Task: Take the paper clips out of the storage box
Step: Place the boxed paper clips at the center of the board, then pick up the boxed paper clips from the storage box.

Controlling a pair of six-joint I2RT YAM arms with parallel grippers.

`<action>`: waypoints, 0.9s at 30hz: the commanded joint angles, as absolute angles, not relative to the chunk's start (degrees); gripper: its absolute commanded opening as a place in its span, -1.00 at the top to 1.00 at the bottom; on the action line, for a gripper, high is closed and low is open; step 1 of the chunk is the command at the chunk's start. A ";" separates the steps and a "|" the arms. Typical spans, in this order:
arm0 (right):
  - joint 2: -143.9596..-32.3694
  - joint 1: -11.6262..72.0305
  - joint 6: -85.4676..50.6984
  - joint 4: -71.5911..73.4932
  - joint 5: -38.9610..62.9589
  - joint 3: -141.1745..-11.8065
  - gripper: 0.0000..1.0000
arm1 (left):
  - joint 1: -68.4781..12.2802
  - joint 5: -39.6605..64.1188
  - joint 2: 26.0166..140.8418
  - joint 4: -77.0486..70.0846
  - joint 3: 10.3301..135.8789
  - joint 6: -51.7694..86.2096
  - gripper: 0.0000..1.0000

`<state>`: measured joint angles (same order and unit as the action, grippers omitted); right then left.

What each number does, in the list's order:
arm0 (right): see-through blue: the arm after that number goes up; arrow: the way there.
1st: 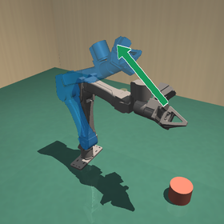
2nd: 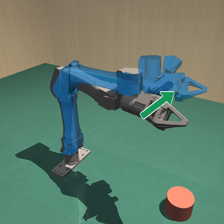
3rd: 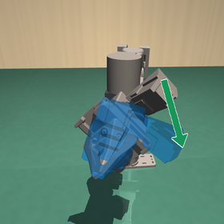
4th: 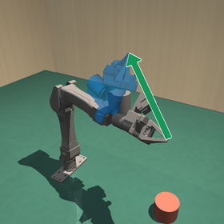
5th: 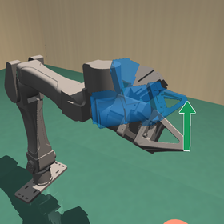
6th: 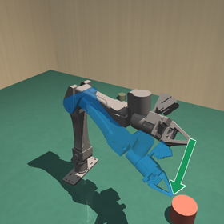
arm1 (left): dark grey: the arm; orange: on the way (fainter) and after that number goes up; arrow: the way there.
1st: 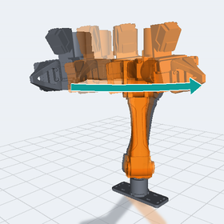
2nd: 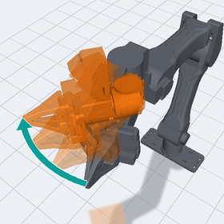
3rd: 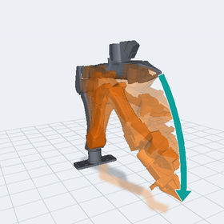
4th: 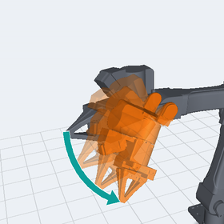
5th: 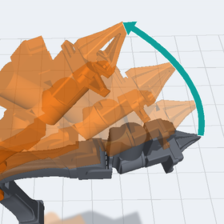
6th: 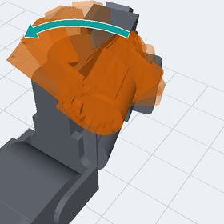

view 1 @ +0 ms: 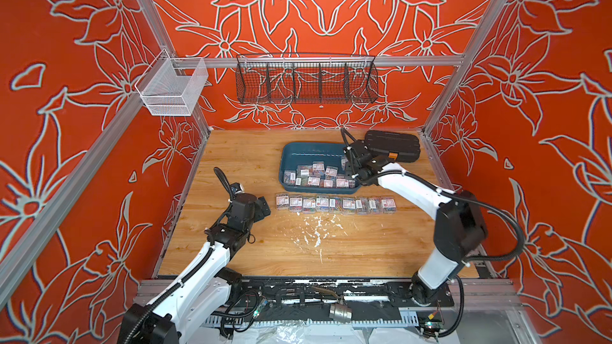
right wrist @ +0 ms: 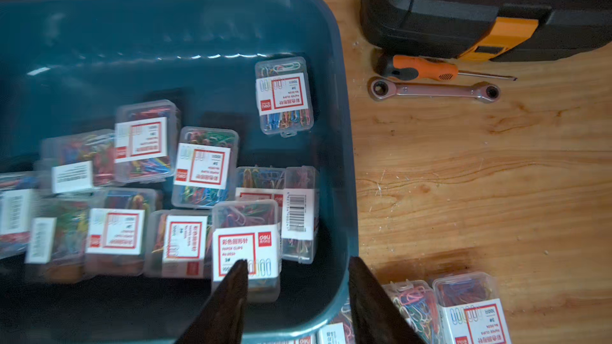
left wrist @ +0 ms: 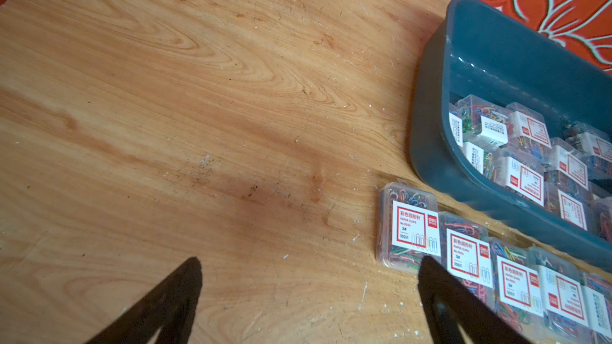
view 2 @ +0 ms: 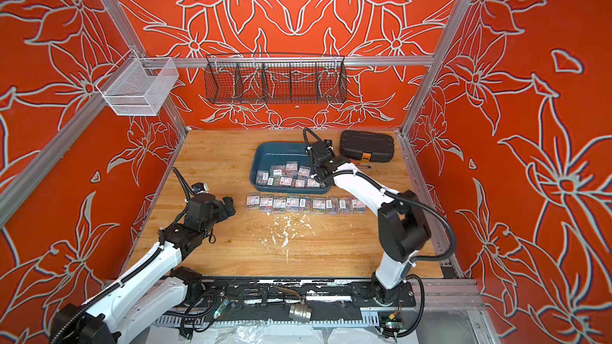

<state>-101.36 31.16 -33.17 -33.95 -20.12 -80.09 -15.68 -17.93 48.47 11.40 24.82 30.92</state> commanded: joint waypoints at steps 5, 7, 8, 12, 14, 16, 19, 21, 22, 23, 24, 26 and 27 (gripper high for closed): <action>-113.54 31.59 -32.71 -45.25 -29.39 -91.37 0.05 | -15.56 -18.38 47.75 11.01 24.44 31.20 -0.98; -115.92 31.59 -32.14 -45.44 -29.15 -92.92 0.05 | -15.55 -18.41 47.40 10.82 24.26 31.15 -0.98; -117.41 31.60 -32.00 -45.89 -28.85 -93.91 0.06 | -15.57 -18.46 47.29 10.74 24.17 31.12 -0.98; -120.91 31.55 -32.20 -47.09 -29.05 -96.45 0.08 | -15.55 -18.19 47.46 10.63 24.26 31.01 -0.98; -121.75 31.54 -32.33 -46.96 -28.93 -96.85 0.08 | -15.55 -18.25 47.64 10.73 24.35 31.06 -0.98; -122.65 31.48 -32.43 -46.83 -28.79 -97.29 0.08 | -15.55 -18.45 47.64 10.88 24.35 31.15 -0.98; -124.20 31.47 -32.42 -46.88 -28.74 -98.16 0.09 | -15.56 -18.39 47.31 10.86 24.26 31.20 -0.98; -125.02 31.43 -32.50 -46.87 -28.83 -98.57 0.11 | -15.58 -18.46 47.03 10.81 24.04 31.21 -0.98; -125.21 31.35 -32.55 -46.98 -28.91 -98.72 0.12 | -15.56 -18.41 46.94 10.73 24.04 31.20 -0.98; -125.40 31.26 -32.83 -47.00 -28.98 -98.79 0.14 | -15.56 -18.38 46.97 10.68 23.99 31.09 -0.98; -125.42 31.15 -33.09 -46.89 -28.92 -98.74 0.16 | -15.56 -18.29 47.07 10.65 23.99 31.11 -0.98; -125.11 30.94 -33.42 -46.34 -28.70 -98.31 0.22 | -15.55 -18.27 47.20 10.63 24.10 31.10 -0.98; -124.91 30.77 -33.62 -45.90 -28.36 -98.01 0.24 | -15.55 -18.28 47.28 10.71 24.17 31.07 -0.98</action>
